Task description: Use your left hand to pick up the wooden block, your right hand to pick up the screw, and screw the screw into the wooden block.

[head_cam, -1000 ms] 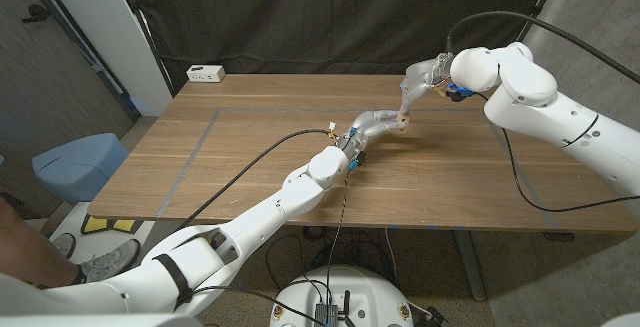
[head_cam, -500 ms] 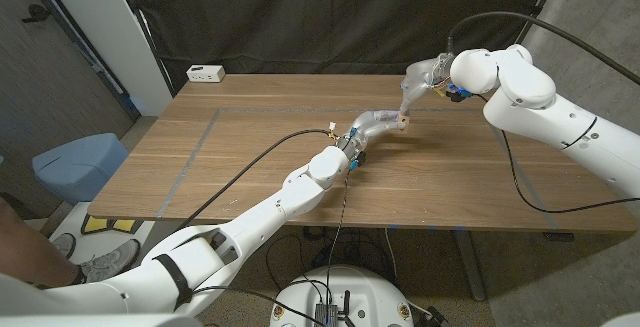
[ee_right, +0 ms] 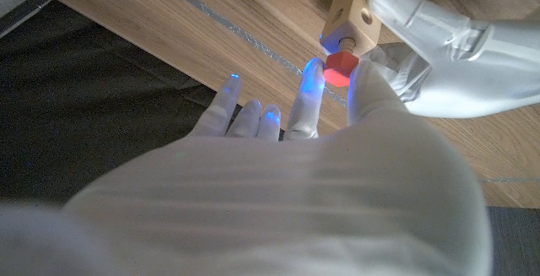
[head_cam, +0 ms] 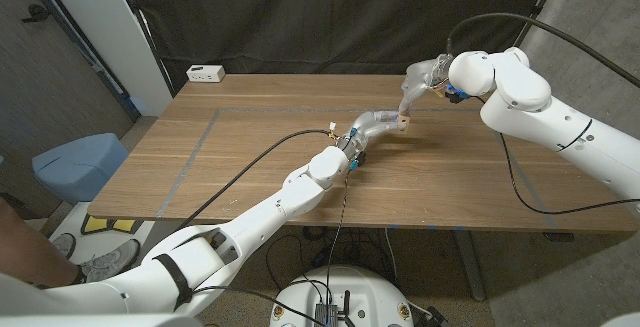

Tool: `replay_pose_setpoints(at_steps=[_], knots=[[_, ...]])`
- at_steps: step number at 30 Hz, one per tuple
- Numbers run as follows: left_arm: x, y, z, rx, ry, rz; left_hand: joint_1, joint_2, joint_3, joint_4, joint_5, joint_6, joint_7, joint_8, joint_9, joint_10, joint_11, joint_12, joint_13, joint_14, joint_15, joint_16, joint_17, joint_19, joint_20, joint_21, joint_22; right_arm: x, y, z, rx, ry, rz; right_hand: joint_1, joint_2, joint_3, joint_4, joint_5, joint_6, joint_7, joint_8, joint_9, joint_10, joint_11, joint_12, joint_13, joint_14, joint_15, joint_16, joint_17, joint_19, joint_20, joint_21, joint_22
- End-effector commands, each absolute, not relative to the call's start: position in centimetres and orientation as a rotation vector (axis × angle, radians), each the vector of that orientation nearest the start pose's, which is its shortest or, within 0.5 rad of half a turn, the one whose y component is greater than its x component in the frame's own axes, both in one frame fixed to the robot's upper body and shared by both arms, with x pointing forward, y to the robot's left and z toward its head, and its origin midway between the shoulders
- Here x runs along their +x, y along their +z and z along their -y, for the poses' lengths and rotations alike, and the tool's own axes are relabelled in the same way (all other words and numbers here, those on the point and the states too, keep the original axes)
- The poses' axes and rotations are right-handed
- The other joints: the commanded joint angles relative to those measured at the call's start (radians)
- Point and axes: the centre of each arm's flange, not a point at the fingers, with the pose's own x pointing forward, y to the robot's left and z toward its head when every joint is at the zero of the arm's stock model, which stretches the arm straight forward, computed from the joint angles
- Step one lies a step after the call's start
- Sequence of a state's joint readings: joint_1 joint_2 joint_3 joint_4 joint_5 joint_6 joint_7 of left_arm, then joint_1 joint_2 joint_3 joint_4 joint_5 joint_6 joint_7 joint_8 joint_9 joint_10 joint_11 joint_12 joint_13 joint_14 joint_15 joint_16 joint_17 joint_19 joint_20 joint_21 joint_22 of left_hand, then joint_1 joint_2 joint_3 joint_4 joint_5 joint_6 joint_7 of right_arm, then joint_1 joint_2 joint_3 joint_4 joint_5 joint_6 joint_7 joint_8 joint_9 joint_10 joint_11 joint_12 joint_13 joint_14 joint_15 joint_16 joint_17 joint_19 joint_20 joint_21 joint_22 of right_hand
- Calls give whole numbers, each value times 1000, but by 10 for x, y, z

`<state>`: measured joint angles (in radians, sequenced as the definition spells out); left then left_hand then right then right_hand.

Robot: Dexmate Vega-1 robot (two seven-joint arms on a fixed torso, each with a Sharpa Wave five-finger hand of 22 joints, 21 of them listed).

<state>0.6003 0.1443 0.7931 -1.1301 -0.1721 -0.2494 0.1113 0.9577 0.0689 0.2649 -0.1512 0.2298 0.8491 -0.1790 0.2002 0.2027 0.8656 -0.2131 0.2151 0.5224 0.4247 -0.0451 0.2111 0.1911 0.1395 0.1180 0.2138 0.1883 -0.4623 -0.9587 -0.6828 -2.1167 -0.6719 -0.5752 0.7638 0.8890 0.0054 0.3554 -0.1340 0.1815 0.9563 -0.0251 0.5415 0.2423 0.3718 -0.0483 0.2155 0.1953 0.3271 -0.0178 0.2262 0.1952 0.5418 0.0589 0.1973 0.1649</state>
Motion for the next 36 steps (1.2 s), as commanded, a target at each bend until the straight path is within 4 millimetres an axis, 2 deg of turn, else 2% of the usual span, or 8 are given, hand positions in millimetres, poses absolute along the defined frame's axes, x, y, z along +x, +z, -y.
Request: replay_pose_setpoints(at_steps=[1, 8, 9, 12, 14, 36], knots=[[644, -27, 16, 354, -505, 645, -1, 13, 13, 2, 4, 12, 4, 7, 3, 7, -5, 5, 17, 7, -62, -1, 0, -1, 2, 5, 4, 531, 140, 217, -1723, 60, 230, -17, 2, 3, 6, 1, 28, -1, 12, 0, 21, -5, 7, 0, 16, 0, 6, 2, 10, -3, 6, 4], [644, -28, 15, 355, -501, 643, -1, 14, 15, 2, 4, 11, 4, 7, 3, 6, -5, 5, 17, 7, -61, -1, 0, -1, 4, 5, 4, 531, 139, 216, -1732, 44, 229, -36, 2, -2, 10, -1, 67, -5, 21, -8, 43, -15, 8, -1, 30, -6, 6, 0, 17, -4, 4, 4], [644, -28, 15, 355, -501, 642, -1, 14, 15, 2, 4, 10, 4, 6, 3, 6, -5, 5, 17, 7, -61, -1, 0, -1, 5, 5, 4, 531, 139, 216, -1733, 42, 230, -37, 3, -1, 9, -1, 71, -4, 21, -10, 51, -25, 9, -1, 31, -8, 5, -1, 19, -4, 4, 4], [644, -29, 15, 355, -501, 642, -2, 14, 15, 2, 4, 11, 3, 7, 3, 7, -5, 5, 17, 7, -61, -1, 0, -1, 4, 5, 4, 531, 138, 215, -1734, 38, 227, -46, 2, -4, 10, -2, 89, -2, 24, -14, 57, -28, 7, -2, 37, -17, 5, -2, 24, -8, 4, 4], [643, -29, 15, 355, -502, 641, -2, 13, 15, 2, 4, 12, 3, 7, 3, 7, -5, 5, 17, 8, -61, -1, 0, -1, 4, 5, 4, 531, 137, 215, -1735, 36, 226, -50, 3, -5, 9, -3, 99, -1, 26, -16, 65, -39, 7, -2, 42, -19, 6, -2, 25, -7, 3, 4], [640, -31, 15, 355, -497, 646, -5, 16, 20, 3, 5, 9, 5, 6, 3, 8, -5, 6, 17, 9, -59, -2, -1, -1, 5, 5, 4, 532, 133, 210, -1728, 10, 268, -86, 12, -19, 8, -5, 229, 3, 50, -37, 135, -50, 7, -4, 92, -44, 13, -4, 56, -26, 3, 4]])
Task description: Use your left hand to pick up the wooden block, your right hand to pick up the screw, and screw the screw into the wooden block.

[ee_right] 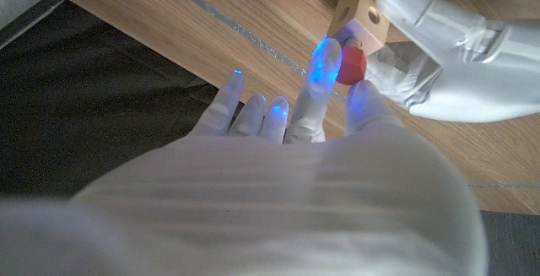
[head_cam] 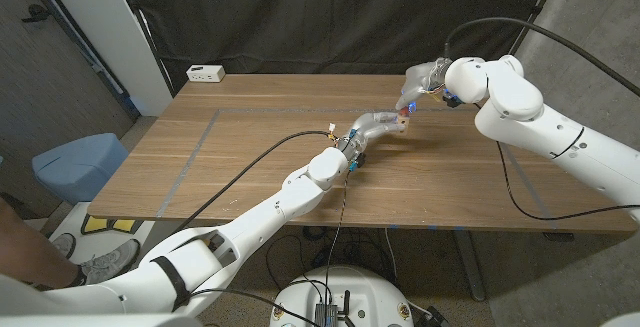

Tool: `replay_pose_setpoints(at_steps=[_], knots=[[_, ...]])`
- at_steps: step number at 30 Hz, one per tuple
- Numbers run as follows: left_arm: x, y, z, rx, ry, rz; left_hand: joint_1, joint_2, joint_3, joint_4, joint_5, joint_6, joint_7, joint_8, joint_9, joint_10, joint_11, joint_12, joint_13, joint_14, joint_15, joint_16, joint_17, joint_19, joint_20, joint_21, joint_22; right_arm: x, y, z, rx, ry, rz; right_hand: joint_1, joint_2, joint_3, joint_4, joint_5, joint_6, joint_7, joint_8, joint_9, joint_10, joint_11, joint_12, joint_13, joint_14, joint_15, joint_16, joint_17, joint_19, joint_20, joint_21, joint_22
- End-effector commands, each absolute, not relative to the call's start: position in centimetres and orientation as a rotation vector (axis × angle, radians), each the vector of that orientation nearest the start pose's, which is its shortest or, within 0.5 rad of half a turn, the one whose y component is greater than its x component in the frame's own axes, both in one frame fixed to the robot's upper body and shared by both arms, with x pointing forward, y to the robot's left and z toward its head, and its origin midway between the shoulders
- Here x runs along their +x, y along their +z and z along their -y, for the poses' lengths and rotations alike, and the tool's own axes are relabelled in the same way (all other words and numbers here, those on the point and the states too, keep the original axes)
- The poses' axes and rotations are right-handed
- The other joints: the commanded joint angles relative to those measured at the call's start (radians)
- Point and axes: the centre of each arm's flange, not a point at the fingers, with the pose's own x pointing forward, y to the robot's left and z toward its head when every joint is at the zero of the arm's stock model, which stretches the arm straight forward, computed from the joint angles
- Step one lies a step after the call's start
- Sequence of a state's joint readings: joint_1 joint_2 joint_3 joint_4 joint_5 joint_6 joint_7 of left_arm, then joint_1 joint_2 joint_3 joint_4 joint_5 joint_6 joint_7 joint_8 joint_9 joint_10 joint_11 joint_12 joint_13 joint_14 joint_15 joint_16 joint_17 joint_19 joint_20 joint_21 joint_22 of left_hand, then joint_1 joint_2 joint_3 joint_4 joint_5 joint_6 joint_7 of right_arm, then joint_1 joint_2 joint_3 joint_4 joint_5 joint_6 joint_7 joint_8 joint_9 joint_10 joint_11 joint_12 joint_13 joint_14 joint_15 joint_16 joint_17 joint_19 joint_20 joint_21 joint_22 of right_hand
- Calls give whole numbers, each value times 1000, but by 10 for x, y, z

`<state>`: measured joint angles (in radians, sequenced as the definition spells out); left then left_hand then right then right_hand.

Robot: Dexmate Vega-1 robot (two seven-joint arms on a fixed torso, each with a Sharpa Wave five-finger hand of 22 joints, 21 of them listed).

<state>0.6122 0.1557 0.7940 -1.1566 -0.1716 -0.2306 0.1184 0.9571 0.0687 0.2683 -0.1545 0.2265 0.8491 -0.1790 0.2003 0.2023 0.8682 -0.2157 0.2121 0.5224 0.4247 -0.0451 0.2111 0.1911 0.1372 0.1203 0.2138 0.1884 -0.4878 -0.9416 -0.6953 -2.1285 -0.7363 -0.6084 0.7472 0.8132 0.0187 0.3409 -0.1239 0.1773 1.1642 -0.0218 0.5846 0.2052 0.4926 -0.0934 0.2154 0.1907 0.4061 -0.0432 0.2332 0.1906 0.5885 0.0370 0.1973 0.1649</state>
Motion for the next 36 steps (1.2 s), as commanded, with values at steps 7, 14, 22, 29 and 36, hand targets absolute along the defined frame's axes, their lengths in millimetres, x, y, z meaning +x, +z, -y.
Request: replay_pose_setpoints(at_steps=[7, 14, 22, 29, 36], knots=[[639, -30, 15, 354, -497, 649, -6, 19, 19, 7, 8, 10, 5, 7, 3, 4, -2, 8, 17, 10, -61, -2, 0, 1, 5, 5, 4, 531, 133, 209, -1733, -4, 269, -11, 5, -5, -7, 0, 47, -8, 6, -6, 31, -15, 5, -1, 24, -24, 5, -1, 22, -2, 4, 5], [638, -31, 15, 353, -497, 648, -7, 18, 20, 7, 8, 11, 6, 7, 3, 5, -2, 9, 17, 11, -60, -2, -1, 1, 4, 5, 4, 529, 133, 209, -1735, -6, 270, -22, 1, -10, -7, -2, 54, -8, 3, -8, 39, -20, 3, -1, 28, -26, 4, -1, 23, -2, 2, 5], [637, -31, 15, 353, -503, 649, -8, 17, 21, 6, 8, 14, 6, 8, 3, 6, -2, 9, 18, 11, -59, -3, -2, 1, 3, 6, 4, 525, 134, 212, -1735, -12, 253, -85, -23, -38, 13, -5, 39, -4, -17, -12, 42, -13, -6, -1, 27, -18, -4, 0, 13, 4, -5, 5], [638, -32, 15, 356, -506, 648, -10, 18, 23, 7, 9, 13, 5, 8, 3, 5, -2, 8, 18, 12, -59, -3, -1, 1, 4, 6, 4, 523, 136, 216, -1738, -5, 226, -130, -38, -57, 24, -3, 5, 7, -40, -12, 29, 4, -17, -1, 19, -8, -13, 0, 2, 7, -9, 5], [638, -32, 15, 357, -506, 648, -11, 18, 24, 6, 9, 10, 6, 7, 3, 6, -2, 9, 18, 11, -58, -4, -2, 1, 4, 6, 4, 522, 137, 216, -1748, 13, 192, -186, -39, -75, 42, -2, -46, 17, -69, -8, 4, 25, -28, 0, -4, -1, -24, 3, -16, 16, -13, 5]])
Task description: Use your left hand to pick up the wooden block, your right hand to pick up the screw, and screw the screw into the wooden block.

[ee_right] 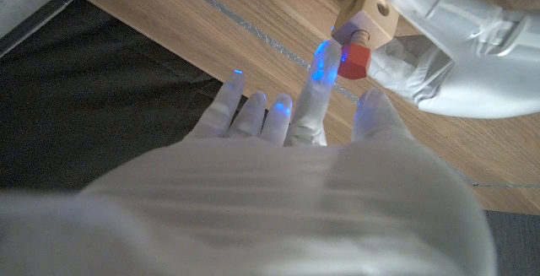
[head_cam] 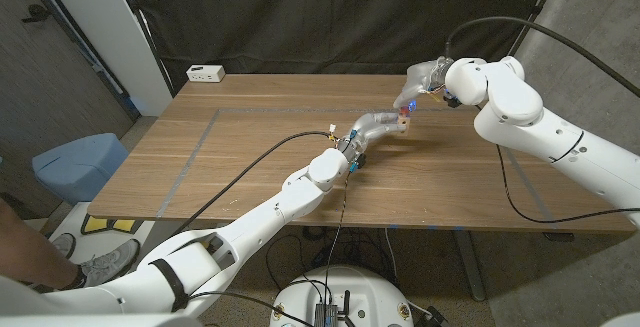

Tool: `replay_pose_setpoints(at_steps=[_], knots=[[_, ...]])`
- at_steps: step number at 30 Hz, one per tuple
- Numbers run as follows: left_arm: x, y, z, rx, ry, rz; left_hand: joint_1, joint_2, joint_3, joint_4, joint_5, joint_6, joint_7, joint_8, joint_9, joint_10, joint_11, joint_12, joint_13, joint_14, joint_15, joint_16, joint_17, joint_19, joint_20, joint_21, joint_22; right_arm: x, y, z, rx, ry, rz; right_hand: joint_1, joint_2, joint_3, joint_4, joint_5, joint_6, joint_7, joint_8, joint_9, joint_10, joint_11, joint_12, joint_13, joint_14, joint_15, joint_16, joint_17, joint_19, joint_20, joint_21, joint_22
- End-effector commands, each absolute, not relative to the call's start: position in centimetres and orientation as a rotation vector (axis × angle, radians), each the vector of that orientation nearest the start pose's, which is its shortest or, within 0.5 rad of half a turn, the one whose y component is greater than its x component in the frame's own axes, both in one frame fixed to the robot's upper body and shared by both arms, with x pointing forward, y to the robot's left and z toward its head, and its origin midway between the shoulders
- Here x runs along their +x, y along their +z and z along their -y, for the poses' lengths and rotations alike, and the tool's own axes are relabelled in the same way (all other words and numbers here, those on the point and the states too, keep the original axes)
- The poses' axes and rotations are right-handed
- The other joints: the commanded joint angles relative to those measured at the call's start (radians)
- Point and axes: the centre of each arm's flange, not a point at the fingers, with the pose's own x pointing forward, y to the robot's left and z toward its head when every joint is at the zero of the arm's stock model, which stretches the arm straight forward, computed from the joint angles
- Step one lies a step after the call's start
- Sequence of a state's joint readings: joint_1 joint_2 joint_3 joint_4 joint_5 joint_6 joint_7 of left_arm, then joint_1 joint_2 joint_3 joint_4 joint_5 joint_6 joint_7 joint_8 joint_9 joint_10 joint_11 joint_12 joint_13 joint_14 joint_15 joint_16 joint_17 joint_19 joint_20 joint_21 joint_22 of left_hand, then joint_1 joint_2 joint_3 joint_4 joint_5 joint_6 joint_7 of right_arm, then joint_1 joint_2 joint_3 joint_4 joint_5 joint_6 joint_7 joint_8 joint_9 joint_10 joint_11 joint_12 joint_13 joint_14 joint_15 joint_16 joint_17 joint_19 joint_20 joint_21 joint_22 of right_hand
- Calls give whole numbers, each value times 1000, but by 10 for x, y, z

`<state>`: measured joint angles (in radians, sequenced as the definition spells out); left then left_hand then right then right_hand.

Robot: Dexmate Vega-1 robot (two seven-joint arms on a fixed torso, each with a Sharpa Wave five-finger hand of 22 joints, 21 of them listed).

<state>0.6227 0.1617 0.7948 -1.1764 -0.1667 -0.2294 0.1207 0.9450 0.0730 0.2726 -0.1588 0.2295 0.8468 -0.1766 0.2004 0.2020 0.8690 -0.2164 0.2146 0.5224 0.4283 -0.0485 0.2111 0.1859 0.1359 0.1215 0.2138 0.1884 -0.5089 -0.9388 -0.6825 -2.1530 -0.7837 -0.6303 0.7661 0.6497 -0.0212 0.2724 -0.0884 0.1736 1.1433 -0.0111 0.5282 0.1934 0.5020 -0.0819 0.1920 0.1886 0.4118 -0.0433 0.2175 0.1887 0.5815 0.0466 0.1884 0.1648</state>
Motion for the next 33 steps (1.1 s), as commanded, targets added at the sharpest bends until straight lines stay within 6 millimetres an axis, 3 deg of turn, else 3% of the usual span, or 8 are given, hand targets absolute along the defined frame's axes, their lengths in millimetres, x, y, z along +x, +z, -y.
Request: replay_pose_setpoints(at_steps=[1, 8, 11, 15, 16, 25, 33], knots=[[638, -31, 15, 358, -506, 649, 2, 13, 20, 10, 6, 14, 3, 7, 4, 5, -1, 6, 18, 7, -56, -4, 3, 2, 1, 6, 4, 522, 138, 216, -1750, 19, 184, -30, 0, -10, 9, 2, -34, 6, -16, 6, -11, 19, -6, 3, -14, 1, -11, 5, -11, 8, -4, 5], [638, -32, 15, 357, -510, 648, -1, 12, 21, 11, 5, 12, 5, 6, 4, 3, -1, 5, 18, 7, -56, -4, 4, 1, 2, 5, 4, 521, 141, 217, -1767, 35, 143, -48, -2, -18, 6, 5, -107, 14, -39, 26, -44, 43, -11, 4, -37, 13, -19, 3, -34, 18, -7, 5], [639, -31, 16, 358, -512, 648, -1, 11, 21, 10, 5, 13, 6, 7, 4, 3, -1, 5, 18, 7, -57, -4, 3, 2, 1, 6, 4, 521, 141, 217, -1773, 51, 118, -53, 3, -19, 0, 7, -160, 24, -55, 39, -72, 91, -12, 6, -55, 26, -22, 3, -48, 26, -6, 4], [639, -31, 16, 359, -512, 647, -1, 12, 22, 10, 5, 12, 4, 6, 3, 4, -1, 6, 18, 7, -55, -4, 3, 2, 1, 5, 4, 521, 141, 218, -1775, 64, 93, -57, 4, -22, -6, 7, -218, 25, -73, 50, -101, 97, -13, 8, -70, 38, -24, 2, -62, 34, -7, 4], [639, -31, 16, 359, -512, 647, -1, 12, 22, 10, 6, 13, 4, 6, 3, 4, -1, 6, 18, 7, -56, -4, 3, 1, 1, 5, 4, 521, 141, 218, -1777, 65, 90, -59, 5, -22, -7, 7, -237, 30, -80, 52, -106, 108, -12, 8, -74, 42, -24, 3, -65, 37, -7, 4], [639, -31, 17, 361, -513, 645, -1, 12, 23, 10, 5, 13, 6, 6, 3, 4, -1, 6, 18, 8, -56, -4, 3, 1, 2, 5, 4, 521, 141, 219, -1780, 87, 95, -62, -1, -27, -24, 9, -388, 39, -133, 65, -161, 112, -12, 12, -99, 64, -26, 0, -80, 49, -5, 4], [639, -30, 17, 363, -514, 649, -2, 12, 24, 10, 5, 12, 7, 6, 3, 3, -1, 5, 18, 8, -54, -4, 4, 0, 3, 5, 4, 519, 142, 219, -1788, 106, 110, -49, -14, -28, -42, 12, -465, 35, -166, 65, -217, 113, -16, 13, -131, 82, -31, -2, -91, 69, -5, 3]])
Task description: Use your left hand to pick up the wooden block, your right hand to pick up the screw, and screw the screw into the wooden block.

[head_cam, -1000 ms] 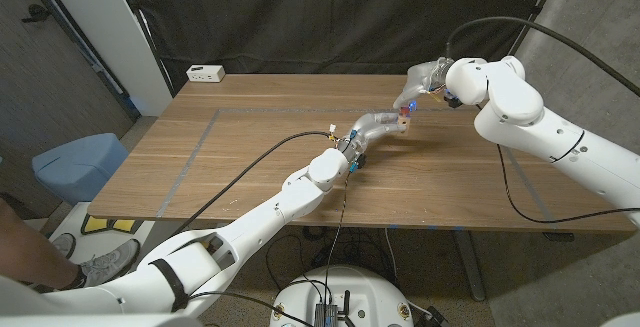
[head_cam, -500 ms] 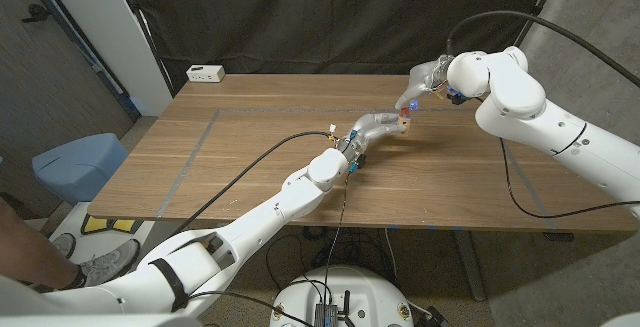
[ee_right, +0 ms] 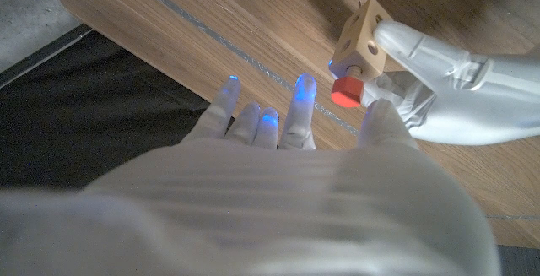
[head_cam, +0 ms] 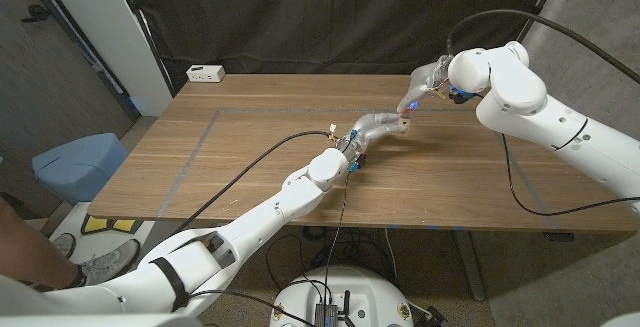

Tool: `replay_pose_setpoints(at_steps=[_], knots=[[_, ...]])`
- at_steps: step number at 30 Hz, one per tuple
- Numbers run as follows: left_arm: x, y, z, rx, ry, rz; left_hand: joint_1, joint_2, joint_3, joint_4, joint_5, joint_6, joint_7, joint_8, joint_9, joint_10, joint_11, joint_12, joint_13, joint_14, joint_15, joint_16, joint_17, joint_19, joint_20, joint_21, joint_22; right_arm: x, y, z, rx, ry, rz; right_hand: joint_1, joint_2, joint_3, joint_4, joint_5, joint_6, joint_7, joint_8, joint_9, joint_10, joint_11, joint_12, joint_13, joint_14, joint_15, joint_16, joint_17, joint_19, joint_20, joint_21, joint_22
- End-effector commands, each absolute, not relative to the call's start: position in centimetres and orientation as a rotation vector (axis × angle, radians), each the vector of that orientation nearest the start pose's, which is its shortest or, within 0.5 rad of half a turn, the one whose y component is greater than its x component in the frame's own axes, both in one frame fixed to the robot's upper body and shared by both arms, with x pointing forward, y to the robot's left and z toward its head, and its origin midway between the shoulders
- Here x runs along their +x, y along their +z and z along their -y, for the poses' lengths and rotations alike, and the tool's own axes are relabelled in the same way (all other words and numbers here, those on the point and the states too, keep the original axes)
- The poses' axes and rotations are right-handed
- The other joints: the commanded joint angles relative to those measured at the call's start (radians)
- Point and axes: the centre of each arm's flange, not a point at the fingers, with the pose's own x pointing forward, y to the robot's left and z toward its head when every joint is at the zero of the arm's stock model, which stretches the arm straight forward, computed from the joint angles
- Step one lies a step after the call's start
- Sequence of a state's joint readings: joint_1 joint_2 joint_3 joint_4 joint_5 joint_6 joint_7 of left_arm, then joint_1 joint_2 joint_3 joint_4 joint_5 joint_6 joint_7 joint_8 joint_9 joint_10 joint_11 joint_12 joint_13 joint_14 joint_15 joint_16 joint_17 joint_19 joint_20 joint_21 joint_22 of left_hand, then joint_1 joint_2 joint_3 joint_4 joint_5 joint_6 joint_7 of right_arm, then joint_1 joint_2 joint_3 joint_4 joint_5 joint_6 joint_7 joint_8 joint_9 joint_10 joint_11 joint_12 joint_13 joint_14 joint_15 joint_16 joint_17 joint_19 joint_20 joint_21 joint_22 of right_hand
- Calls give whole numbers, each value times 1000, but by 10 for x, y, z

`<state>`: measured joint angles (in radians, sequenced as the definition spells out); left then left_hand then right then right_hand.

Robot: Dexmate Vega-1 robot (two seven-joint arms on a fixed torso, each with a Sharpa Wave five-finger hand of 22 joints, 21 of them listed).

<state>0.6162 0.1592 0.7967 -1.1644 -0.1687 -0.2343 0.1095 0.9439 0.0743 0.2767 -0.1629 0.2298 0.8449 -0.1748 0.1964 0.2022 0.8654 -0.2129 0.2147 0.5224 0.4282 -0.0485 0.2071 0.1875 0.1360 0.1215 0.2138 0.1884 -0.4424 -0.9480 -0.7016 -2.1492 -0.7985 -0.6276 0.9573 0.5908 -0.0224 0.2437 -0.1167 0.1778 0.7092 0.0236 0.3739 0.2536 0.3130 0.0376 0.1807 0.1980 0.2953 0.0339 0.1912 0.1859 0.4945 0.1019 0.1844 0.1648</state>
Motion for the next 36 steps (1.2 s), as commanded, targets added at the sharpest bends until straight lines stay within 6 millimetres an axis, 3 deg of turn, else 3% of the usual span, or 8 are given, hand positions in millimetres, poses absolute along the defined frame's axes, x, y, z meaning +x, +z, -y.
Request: replay_pose_setpoints(at_steps=[1, 7, 10, 14, 19, 22, 28, 36], knots=[[639, -30, 18, 364, -514, 649, -1, 10, 20, 14, 5, 12, 6, 9, 3, 6, -5, 5, 18, 8, -53, 0, 2, 0, 3, 5, 4, 519, 143, 219, -1789, 109, 113, 11, -13, 1, -15, 8, -37, -2, -14, 5, -30, -7, -5, 3, -16, 6, -5, 1, -4, 14, -1, 3], [639, -30, 19, 364, -515, 648, -1, 10, 21, 13, 5, 14, 4, 10, 3, 7, -5, 6, 18, 8, -55, 0, 2, 0, 1, 5, 4, 518, 143, 218, -1803, 124, 127, 44, -15, 12, -35, 12, -67, -15, -28, 2, -63, -31, -4, 3, -35, 8, -6, 0, -15, 24, -2, 3], [639, -30, 19, 364, -517, 648, -1, 9, 21, 13, 5, 14, 4, 10, 3, 7, -5, 6, 18, 8, -56, 0, 2, 0, 1, 5, 4, 518, 143, 218, -1810, 125, 132, 80, -15, 25, -48, 15, -77, -38, -34, -1, -85, -59, -3, 3, -38, 9, -3, 0, -19, 21, -1, 3], [639, -30, 19, 364, -516, 648, 0, 9, 22, 12, 5, 14, 4, 10, 3, 7, -5, 6, 18, 7, -57, 0, 2, 0, 1, 5, 4, 518, 144, 217, -1820, 123, 139, 110, -19, 35, -55, 14, -106, -59, -47, -3, -106, -67, -3, 2, -51, 12, -4, 0, -21, 19, -1, 3], [639, -29, 20, 366, -516, 647, -1, 9, 21, 12, 5, 14, 3, 10, 3, 9, -5, 6, 19, 8, -57, 1, 2, 0, 1, 5, 4, 518, 145, 217, -1833, 121, 148, 149, -24, 47, -59, 13, -121, -65, -53, -5, -139, -117, -5, 2, -67, 14, -5, 0, -34, 24, -2, 3], [640, -29, 20, 367, -516, 646, 0, 8, 21, 11, 5, 14, 3, 10, 3, 8, -5, 6, 19, 8, -57, 1, 2, -1, 1, 5, 4, 519, 145, 217, -1842, 120, 152, 161, -28, 50, -60, 13, -133, -82, -57, -5, -143, -118, -3, 2, -70, 15, -4, 0, -35, 25, -2, 3], [640, -29, 20, 368, -518, 644, 0, 9, 22, 11, 5, 15, 2, 10, 3, 7, -5, 6, 19, 8, -57, 1, 2, -1, 2, 5, 4, 518, 146, 216, -1863, 118, 154, 221, -37, 70, -66, 16, -131, -132, -54, -6, -162, -153, 0, 1, -87, 0, -5, 0, -40, 27, 0, 3], [641, -29, 21, 370, -521, 642, -2, 10, 22, 12, 4, 15, 3, 10, 3, 8, -5, 6, 19, 7, -56, 2, 3, 0, 1, 5, 4, 518, 151, 215, -1884, 124, 153, 264, -41, 84, -65, 17, -97, -157, -35, -4, -164, -176, 4, 0, -93, -12, -3, 1, -43, 28, 0, 4]])
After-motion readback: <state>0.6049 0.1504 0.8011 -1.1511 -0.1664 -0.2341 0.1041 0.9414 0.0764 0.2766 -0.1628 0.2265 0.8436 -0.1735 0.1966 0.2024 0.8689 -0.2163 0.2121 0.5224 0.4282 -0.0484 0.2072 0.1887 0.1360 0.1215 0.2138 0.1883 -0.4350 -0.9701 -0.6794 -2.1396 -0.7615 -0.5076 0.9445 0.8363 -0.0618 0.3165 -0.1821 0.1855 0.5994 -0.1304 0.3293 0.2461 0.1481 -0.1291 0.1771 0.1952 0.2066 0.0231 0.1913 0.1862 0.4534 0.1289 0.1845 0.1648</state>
